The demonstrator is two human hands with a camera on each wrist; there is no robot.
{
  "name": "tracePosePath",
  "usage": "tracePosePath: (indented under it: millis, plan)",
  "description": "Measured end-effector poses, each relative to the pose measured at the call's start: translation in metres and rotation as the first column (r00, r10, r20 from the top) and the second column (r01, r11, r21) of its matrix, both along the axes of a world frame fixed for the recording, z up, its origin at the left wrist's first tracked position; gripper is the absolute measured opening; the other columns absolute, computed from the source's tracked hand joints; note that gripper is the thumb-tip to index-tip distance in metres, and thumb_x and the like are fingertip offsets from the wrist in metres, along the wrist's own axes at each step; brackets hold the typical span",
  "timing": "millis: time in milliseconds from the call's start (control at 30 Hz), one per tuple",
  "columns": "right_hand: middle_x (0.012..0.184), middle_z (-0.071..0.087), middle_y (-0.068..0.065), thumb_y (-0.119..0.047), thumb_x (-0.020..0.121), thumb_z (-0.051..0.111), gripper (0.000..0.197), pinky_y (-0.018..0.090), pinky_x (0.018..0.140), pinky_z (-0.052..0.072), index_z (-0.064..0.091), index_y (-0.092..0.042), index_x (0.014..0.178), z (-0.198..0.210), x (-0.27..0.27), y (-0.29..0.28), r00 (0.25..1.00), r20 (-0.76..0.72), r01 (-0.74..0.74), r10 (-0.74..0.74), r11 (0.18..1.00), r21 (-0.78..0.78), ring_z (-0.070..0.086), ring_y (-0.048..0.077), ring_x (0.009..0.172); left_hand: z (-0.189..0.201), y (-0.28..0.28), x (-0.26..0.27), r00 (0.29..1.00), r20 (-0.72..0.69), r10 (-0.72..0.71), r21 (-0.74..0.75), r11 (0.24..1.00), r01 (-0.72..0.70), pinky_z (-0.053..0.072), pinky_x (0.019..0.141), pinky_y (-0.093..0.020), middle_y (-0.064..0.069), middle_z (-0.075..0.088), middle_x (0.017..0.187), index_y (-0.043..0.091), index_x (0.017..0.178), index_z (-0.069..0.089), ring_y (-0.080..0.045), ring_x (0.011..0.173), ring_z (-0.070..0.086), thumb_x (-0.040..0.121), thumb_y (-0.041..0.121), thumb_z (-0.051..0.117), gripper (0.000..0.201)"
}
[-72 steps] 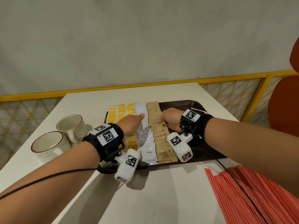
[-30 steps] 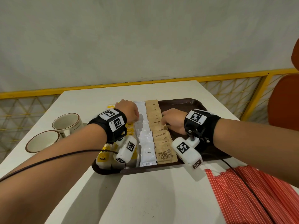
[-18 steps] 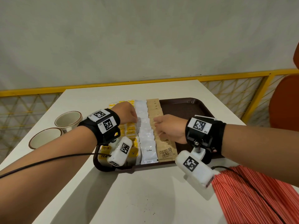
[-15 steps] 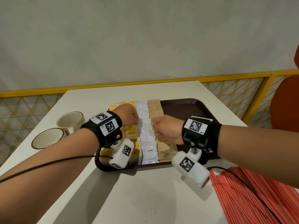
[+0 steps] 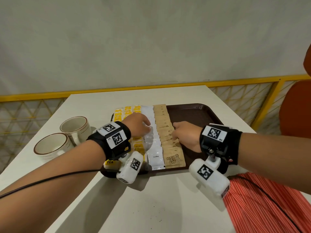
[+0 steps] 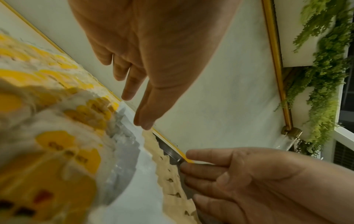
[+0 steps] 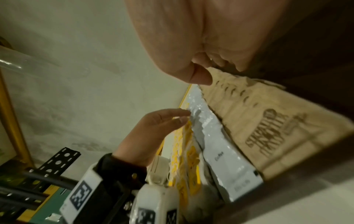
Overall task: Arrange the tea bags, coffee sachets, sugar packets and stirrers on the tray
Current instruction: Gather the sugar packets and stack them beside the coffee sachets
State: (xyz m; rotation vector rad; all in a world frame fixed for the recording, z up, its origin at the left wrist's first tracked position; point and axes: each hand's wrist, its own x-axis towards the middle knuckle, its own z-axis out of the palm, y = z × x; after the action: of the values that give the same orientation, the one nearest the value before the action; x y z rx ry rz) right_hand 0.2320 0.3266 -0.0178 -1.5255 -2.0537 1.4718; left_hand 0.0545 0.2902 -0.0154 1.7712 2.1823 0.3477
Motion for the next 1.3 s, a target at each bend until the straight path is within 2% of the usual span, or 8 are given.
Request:
tracePosePath:
  millis: [233,433,567,733,833,933,1233,1300]
  plan:
    - [0.136,0.049,0.019,0.006,0.09,0.044,0.047,0.042,0.108,0.037,0.037,0.003,0.137,-0.002,0.001,-0.012,0.996,-0.045,0.072,-0.075,0.995,-0.071,0.047,0.034,0.126,-0.002,-0.004,0.01,0.999,0.031,0.028,-0.012,1.0,-0.028,0.025,0.112,-0.036,-0.007,0.035,0.149,0.014,0.141,0.04,-0.024,0.141,0.024,0.099,0.035,0.044,0.047]
    - [0.143,0.039,0.016,0.007,0.091,0.042,0.062,0.028,0.094,0.037,0.018,-0.001,0.148,-0.018,0.021,-0.025,0.968,-0.2,0.11,-0.152,0.973,-0.203,0.042,0.023,0.12,-0.02,-0.043,-0.027,0.929,0.245,0.278,0.047,0.954,-0.297,0.002,0.116,-0.042,-0.011,0.0,0.16,0.017,0.151,0.018,-0.025,0.147,-0.009,0.099,0.049,0.031,0.063]
    - [0.135,0.049,0.024,-0.005,0.077,0.052,0.065,0.054,0.103,0.043,0.035,-0.004,0.14,-0.022,0.014,-0.034,0.984,-0.146,0.082,-0.104,0.985,-0.149,0.05,0.041,0.122,-0.047,-0.067,-0.05,0.79,0.487,0.372,-0.043,0.914,-0.404,0.011,0.118,-0.046,-0.005,-0.001,0.16,0.027,0.153,0.01,-0.023,0.148,0.002,0.079,0.079,0.035,0.093]
    - [0.125,0.054,0.03,0.004,0.072,0.046,0.048,0.056,0.099,0.044,0.051,0.001,0.12,-0.023,0.01,-0.038,0.974,-0.196,0.08,-0.11,0.985,-0.152,0.054,0.045,0.114,-0.06,-0.077,-0.06,0.723,0.59,0.36,-0.098,0.92,-0.379,0.023,0.115,-0.048,0.004,0.013,0.159,0.04,0.148,0.02,-0.019,0.145,0.018,0.053,0.097,0.039,0.112]
    - [0.128,0.055,0.021,0.0,0.076,0.05,0.051,0.05,0.101,0.045,0.045,-0.005,0.127,-0.02,0.011,-0.037,0.978,-0.159,0.112,-0.136,0.982,-0.151,0.054,0.036,0.116,-0.059,-0.076,-0.061,0.723,0.574,0.384,-0.11,0.911,-0.397,0.027,0.114,-0.048,0.0,0.011,0.16,0.038,0.149,0.017,-0.023,0.143,0.026,0.055,0.092,0.039,0.111]
    - [0.134,0.049,0.016,0.006,0.09,0.044,0.052,0.037,0.104,0.041,0.031,-0.001,0.139,-0.016,0.011,-0.029,0.966,-0.175,0.154,-0.19,0.968,-0.2,0.047,0.032,0.124,-0.052,-0.069,-0.056,0.765,0.509,0.393,-0.097,0.91,-0.403,0.019,0.116,-0.05,-0.003,0.003,0.161,0.03,0.152,0.01,-0.024,0.146,0.014,0.081,0.077,0.036,0.088]
    - [0.145,0.038,0.018,-0.005,0.092,0.05,0.067,0.038,0.105,0.04,0.017,-0.004,0.15,0.006,0.005,-0.014,0.985,-0.068,0.157,-0.16,0.987,-0.044,0.045,0.034,0.126,-0.03,-0.052,-0.039,0.837,0.409,0.364,-0.126,0.931,-0.344,0.016,0.117,-0.05,-0.006,0.006,0.16,0.024,0.152,0.013,-0.029,0.146,0.01,0.087,0.067,0.039,0.082]
    - [0.152,0.03,0.016,-0.007,0.091,0.052,0.07,0.04,0.107,0.037,0.017,-0.01,0.151,0.016,0.025,-0.011,0.976,-0.117,0.184,-0.184,0.983,-0.012,0.038,0.036,0.132,-0.014,-0.067,-0.029,0.868,0.377,0.322,0.016,0.935,-0.354,0.007,0.119,-0.046,-0.009,0.0,0.16,0.024,0.151,0.017,-0.027,0.147,-0.001,0.092,0.058,0.042,0.073]
